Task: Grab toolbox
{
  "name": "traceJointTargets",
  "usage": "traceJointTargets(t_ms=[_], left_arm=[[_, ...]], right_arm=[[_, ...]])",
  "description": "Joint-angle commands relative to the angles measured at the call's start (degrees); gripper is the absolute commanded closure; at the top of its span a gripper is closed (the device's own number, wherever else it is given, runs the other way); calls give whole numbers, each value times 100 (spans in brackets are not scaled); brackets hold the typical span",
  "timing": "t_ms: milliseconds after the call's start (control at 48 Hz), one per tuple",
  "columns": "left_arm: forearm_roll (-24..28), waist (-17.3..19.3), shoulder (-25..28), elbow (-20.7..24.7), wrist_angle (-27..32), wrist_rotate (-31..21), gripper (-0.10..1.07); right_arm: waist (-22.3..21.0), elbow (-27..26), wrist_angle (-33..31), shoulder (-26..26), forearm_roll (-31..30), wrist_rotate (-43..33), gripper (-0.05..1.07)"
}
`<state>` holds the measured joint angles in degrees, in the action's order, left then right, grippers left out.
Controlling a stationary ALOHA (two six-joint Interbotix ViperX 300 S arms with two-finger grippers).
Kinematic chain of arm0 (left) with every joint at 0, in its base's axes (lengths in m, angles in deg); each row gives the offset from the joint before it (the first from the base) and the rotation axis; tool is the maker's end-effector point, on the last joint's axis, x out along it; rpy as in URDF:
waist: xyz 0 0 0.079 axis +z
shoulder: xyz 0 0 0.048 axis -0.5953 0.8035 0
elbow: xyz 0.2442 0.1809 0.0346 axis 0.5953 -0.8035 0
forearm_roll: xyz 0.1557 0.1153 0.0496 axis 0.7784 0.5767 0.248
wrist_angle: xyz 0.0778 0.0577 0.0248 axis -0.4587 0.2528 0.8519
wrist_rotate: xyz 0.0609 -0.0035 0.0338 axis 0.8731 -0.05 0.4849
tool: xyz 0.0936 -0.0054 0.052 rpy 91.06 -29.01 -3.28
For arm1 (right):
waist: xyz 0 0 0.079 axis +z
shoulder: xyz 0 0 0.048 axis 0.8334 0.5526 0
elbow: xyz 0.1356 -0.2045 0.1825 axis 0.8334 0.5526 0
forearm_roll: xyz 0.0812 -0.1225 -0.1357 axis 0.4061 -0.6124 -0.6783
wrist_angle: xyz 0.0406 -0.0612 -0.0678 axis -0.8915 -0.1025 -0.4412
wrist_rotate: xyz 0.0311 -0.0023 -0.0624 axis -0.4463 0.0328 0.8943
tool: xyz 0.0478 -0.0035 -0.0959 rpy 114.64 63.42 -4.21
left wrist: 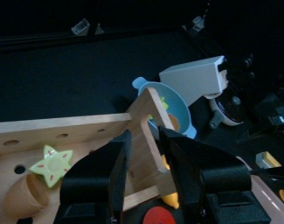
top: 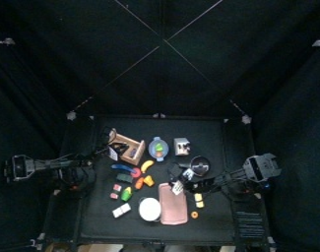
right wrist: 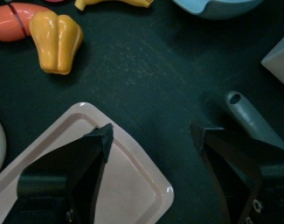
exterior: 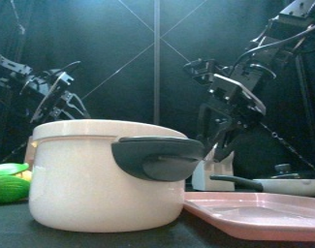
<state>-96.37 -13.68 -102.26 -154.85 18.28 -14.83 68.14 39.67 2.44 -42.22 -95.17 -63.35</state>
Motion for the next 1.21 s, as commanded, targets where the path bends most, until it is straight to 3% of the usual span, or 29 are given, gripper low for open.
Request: traceJointTargets(t_ms=[0, 229, 417, 625, 792, 1000, 1188], left_arm=[[-18, 0, -53, 79, -26, 18, 25], [-123, 0, -791, 105, 105, 18, 25], [141, 70, -1503, 264, 1160, 167, 24], [738, 782, -1626, 765, 2856, 176, 24], [1178, 1397, -1626, 1195, 3841, 176, 24], [1995, 2101, -1591, 1301, 4685, 88, 24], [2496, 2470, -1468, 958, 4764, -167, 24]], right_arm=[[-18, -53, 9, -105, 18, -18, 3], [-9, -35, 9, -97, 26, -18, 3], [-44, -62, 9, -53, 35, 0, 3], [-53, -79, 26, -26, 35, 9, 3], [-53, -70, 26, -9, 35, 9, 3], [-53, -79, 35, 18, 44, -18, 3], [-70, -114, 44, 35, 62, -9, 3]])
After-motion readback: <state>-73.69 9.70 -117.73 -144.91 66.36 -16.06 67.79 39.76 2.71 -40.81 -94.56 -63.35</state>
